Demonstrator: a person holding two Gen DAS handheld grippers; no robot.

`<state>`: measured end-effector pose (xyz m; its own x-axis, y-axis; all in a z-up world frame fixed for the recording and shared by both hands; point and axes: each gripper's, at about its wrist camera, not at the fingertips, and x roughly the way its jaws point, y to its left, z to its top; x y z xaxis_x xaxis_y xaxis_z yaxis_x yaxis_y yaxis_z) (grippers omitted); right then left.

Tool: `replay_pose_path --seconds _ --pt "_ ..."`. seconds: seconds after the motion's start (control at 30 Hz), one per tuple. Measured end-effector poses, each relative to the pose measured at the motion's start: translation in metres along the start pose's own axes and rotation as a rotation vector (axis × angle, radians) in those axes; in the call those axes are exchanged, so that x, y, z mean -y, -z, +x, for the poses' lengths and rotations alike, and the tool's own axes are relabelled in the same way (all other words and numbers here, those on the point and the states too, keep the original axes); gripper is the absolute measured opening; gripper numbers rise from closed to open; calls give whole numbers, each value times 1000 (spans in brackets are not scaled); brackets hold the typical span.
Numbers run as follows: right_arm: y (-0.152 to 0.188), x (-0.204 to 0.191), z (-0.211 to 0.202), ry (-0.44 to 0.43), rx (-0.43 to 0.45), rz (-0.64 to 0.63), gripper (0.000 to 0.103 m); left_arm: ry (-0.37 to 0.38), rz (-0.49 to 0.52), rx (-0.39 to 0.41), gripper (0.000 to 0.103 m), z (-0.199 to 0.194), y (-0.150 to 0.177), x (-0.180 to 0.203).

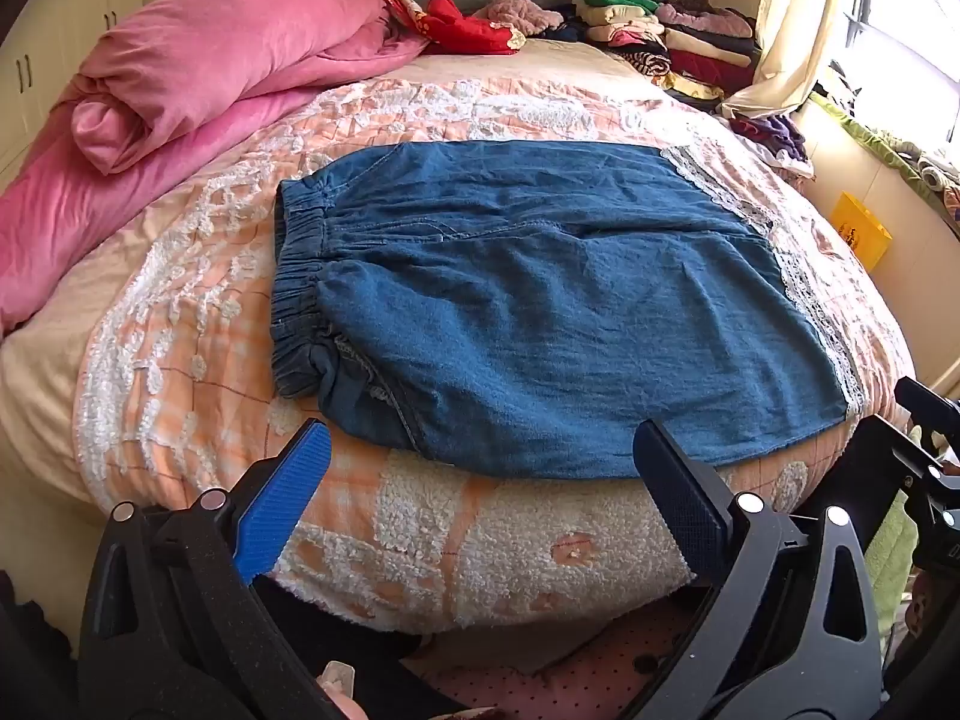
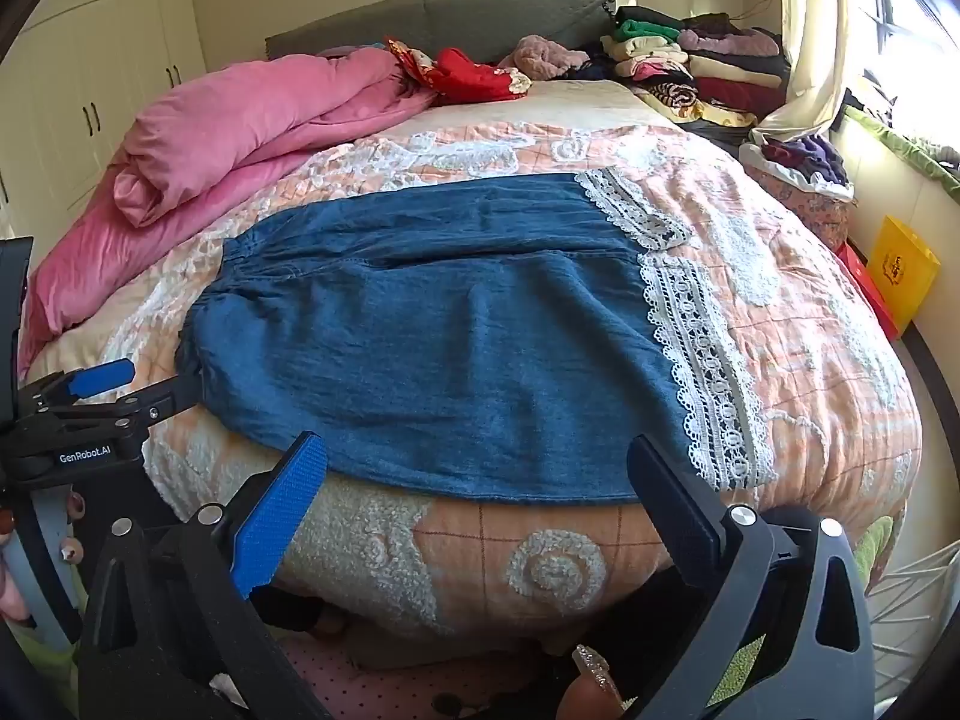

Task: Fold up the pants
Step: 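Move both grippers toward the blue denim pants on the bed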

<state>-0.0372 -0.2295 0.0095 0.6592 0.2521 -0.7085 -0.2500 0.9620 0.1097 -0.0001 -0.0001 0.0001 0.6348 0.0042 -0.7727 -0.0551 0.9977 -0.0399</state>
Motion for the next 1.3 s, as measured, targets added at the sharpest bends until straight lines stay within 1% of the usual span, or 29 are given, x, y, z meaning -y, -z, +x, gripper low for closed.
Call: replay_pose_path --seconds 0.47,0.63,0.77,0.97,1.03,1.17,1.3 --pt "-1 4 1 5 0 6 99 -5 -3 -2 95 0 0 -1" --pt "-1 4 2 4 2 3 99 -8 -10 -4 95 8 -1 -2" --pt "-3 6 7 17 2 -9 99 -2 -4 -6 95 11 -4 -7" --pt "-4 8 16 30 -10 -10 99 26 -4 -12 95 19 -6 -10" --pt "-7 11 19 35 -10 -10 99 28 -4 -17 95 23 -8 -11" --pt "-12 20 24 45 -7 -10 99 56 -19 -24 95 31 -16 -15" --pt "-26 40 32 76 4 -7 99 47 -25 -25 95 39 -26 -18"
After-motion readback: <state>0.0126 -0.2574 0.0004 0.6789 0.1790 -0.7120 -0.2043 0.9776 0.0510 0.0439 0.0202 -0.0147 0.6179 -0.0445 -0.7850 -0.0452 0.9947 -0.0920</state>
